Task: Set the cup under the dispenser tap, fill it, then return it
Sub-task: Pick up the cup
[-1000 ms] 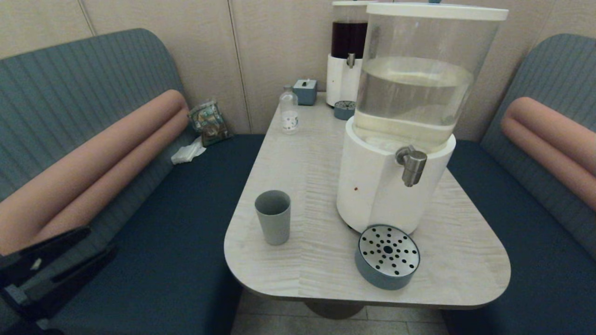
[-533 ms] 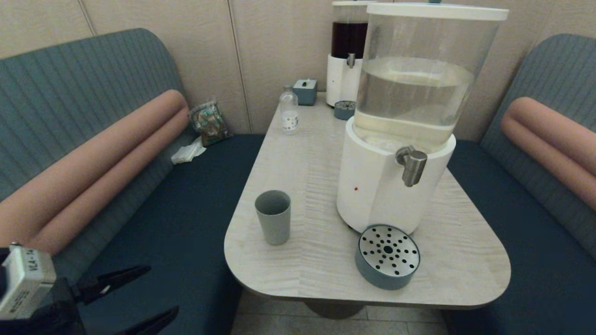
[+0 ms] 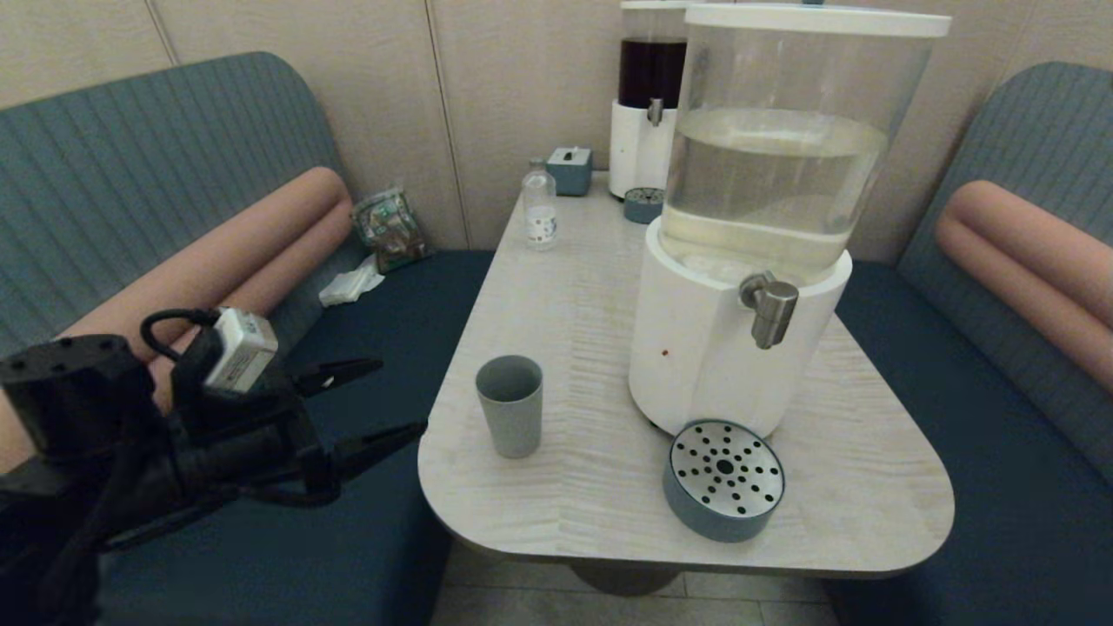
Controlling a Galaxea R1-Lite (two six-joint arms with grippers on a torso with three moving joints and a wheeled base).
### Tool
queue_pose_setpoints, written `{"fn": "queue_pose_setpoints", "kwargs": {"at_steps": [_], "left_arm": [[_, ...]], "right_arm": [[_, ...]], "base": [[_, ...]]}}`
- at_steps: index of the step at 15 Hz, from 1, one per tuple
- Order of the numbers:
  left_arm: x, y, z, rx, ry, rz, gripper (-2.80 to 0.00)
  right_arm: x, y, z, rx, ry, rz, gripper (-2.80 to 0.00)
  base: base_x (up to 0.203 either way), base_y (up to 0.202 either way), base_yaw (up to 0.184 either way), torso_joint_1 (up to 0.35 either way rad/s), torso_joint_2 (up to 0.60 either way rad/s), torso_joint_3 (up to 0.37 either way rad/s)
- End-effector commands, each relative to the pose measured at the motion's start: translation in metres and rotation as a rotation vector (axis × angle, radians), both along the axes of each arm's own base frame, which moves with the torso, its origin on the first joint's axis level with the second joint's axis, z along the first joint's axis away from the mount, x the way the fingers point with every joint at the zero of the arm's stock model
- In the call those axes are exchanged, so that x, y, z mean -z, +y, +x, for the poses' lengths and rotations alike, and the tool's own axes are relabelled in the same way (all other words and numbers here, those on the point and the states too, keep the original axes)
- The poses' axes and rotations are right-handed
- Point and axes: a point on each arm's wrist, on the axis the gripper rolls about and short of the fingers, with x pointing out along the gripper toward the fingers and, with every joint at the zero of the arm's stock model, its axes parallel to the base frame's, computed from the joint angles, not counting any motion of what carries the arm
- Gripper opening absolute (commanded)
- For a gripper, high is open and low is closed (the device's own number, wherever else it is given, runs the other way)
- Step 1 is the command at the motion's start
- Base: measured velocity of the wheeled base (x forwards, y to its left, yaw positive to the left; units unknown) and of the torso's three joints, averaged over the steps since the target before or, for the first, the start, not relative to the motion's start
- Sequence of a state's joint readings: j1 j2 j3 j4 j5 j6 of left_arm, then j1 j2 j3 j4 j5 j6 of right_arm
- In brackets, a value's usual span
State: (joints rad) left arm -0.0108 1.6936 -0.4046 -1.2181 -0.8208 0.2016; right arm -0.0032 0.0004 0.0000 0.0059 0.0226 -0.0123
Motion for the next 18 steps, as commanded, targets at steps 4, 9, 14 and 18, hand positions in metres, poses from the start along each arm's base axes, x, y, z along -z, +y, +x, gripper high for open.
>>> {"fn": "queue_pose_setpoints", "kwargs": {"at_steps": [4,9,14,18], "left_arm": [[0.048,0.006,0.072,0.094,0.045,-0.025,0.00],[0.064,0.000,0.076,0.200,0.086,-0.033,0.00],[0.069,-0.018,0.096,0.258,0.059,-0.030,0.00],[0.073,-0.033,0.114,0.285,0.035,-0.030,0.00]], "right_arm": [[0.000,0.000,0.000,-0.001,0.000,-0.003,-2.80],[0.000,0.000,0.000,-0.001,0.000,0.000,-2.80],[0.000,0.000,0.000,-0.001,0.001,0.000,-2.80],[0.000,0.000,0.000,-0.001,0.000,0.000,-2.80]], "base": [[0.000,0.000,0.000,0.000,0.00,0.000],[0.000,0.000,0.000,0.000,0.00,0.000],[0.000,0.000,0.000,0.000,0.00,0.000],[0.000,0.000,0.000,0.000,0.00,0.000]]}}
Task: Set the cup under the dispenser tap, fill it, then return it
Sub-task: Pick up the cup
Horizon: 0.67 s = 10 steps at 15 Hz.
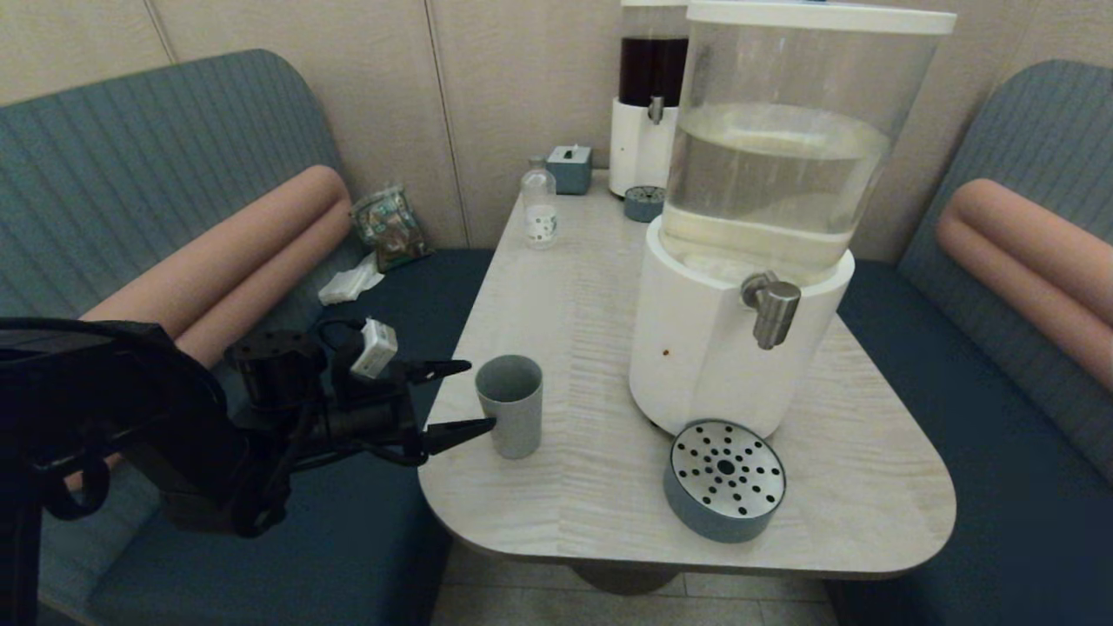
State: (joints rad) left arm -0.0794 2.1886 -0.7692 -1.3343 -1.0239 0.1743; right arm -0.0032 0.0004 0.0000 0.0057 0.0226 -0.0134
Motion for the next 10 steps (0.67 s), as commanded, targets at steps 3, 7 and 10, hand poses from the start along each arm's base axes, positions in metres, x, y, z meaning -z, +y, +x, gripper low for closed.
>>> {"fn": "queue_pose_setpoints", "kwargs": {"at_steps": [3,7,10], "left_arm": [[0.008,-0.015,0.007,0.012,0.002,0.000,0.00],[0.008,-0.036,0.008,0.037,0.002,-0.005,0.00],[0.007,-0.052,0.008,0.041,-0.007,-0.007,0.00]], "right_arm": [[0.000,0.000,0.000,-0.001,0.000,-0.001,-2.80],[0.000,0.000,0.000,-0.001,0.000,0.001,-2.80],[0.000,0.000,0.000,-0.001,0.000,-0.002,-2.80]], "base": [[0.000,0.000,0.000,0.000,0.00,0.000],[0.000,0.000,0.000,0.000,0.00,0.000],[0.000,0.000,0.000,0.000,0.00,0.000]]}}
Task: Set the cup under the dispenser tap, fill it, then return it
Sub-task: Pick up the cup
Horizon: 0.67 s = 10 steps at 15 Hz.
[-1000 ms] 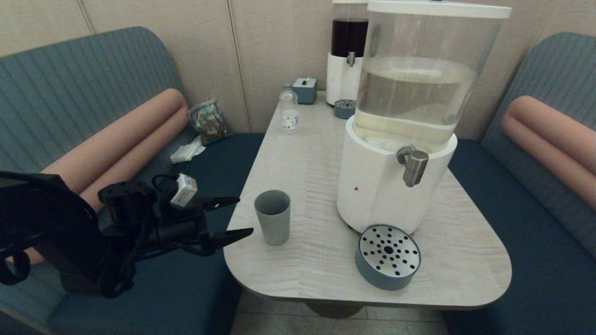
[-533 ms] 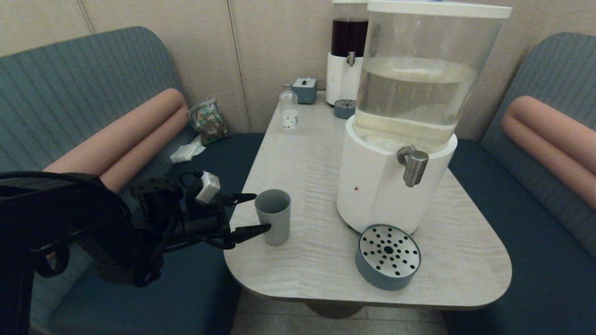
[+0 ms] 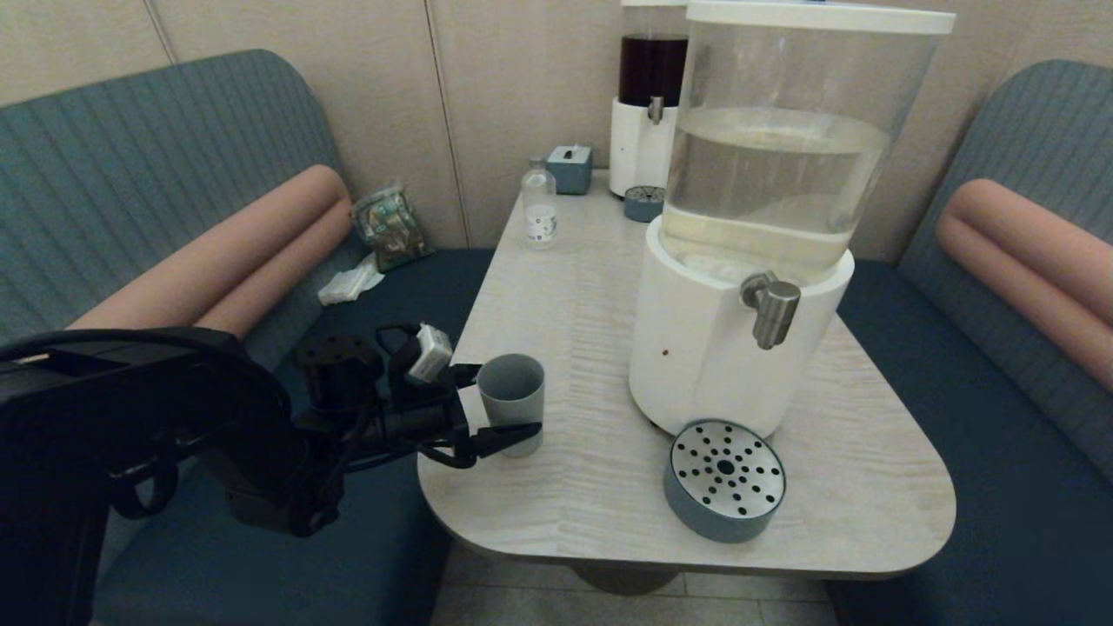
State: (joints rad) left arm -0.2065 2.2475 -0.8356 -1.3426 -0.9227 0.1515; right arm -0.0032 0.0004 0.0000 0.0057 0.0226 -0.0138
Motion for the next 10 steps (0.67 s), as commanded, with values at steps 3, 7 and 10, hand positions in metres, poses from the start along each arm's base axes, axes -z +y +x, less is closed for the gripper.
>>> {"fn": "queue_pose_setpoints", "kwargs": {"at_steps": [3,7,10], "left_arm": [[-0.001,-0.009,0.000,-0.003,-0.009,-0.012,-2.80],[-0.007,-0.015,-0.006,-0.020,-0.007,-0.027,-2.80],[-0.020,-0.023,-0.015,-0.030,-0.025,-0.041,-2.80]], "right_arm": [[0.000,0.000,0.000,-0.001,0.000,0.002,-2.80],[0.000,0.000,0.000,-0.001,0.001,0.000,-2.80],[0.000,0.000,0.000,-0.001,0.000,-0.001,-2.80]], "base": [[0.000,0.000,0.000,0.000,0.00,0.000],[0.000,0.000,0.000,0.000,0.00,0.000],[0.000,0.000,0.000,0.000,0.00,0.000]]}}
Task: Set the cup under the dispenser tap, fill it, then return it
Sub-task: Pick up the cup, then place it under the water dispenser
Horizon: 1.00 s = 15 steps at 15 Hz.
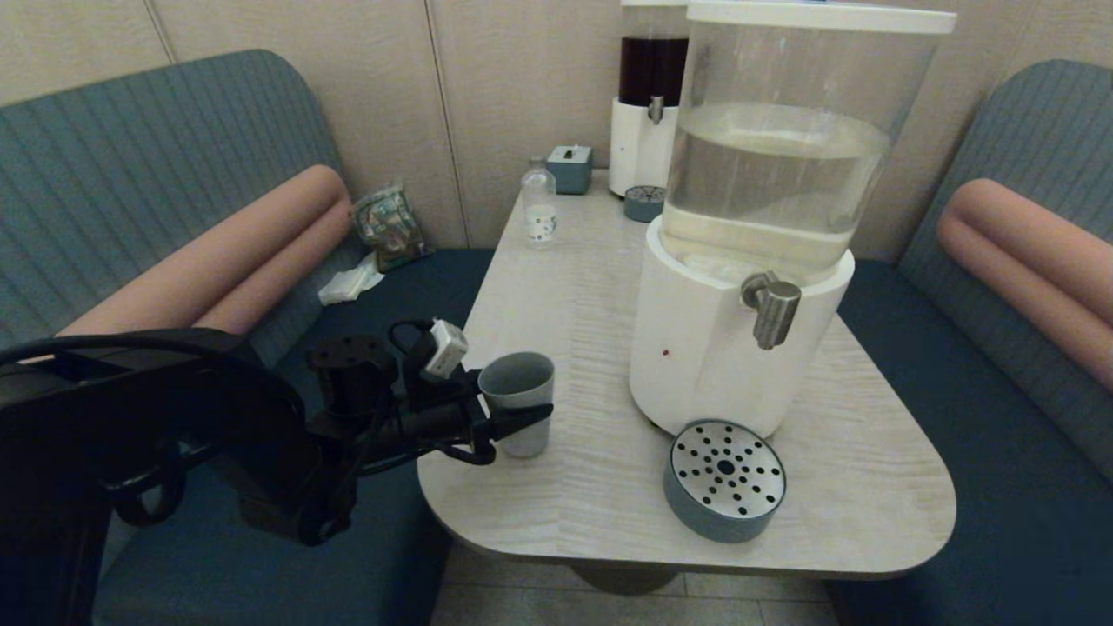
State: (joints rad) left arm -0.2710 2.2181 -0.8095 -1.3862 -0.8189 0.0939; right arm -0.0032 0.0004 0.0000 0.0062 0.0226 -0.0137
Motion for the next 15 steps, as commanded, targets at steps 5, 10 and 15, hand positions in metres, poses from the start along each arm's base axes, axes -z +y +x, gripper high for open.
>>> {"fn": "queue_pose_setpoints", "kwargs": {"at_steps": [5,10,15], "left_arm": [[-0.063,-0.053,-0.052,0.083,-0.103,-0.093,-2.80],[-0.070,-0.132,-0.071,0.133,-0.102,-0.178,-2.80],[-0.040,-0.154,-0.057,0.157,-0.068,-0.154,-2.80]], "right_arm": [[0.000,0.000,0.000,-0.001,0.000,0.001,-2.80],[0.000,0.000,0.000,-0.001,0.001,0.001,-2.80],[0.000,0.000,0.000,-0.001,0.001,0.001,-2.80]], "base": [[0.000,0.000,0.000,0.000,0.00,0.000],[0.000,0.000,0.000,0.000,0.00,0.000],[0.000,0.000,0.000,0.000,0.00,0.000]]}}
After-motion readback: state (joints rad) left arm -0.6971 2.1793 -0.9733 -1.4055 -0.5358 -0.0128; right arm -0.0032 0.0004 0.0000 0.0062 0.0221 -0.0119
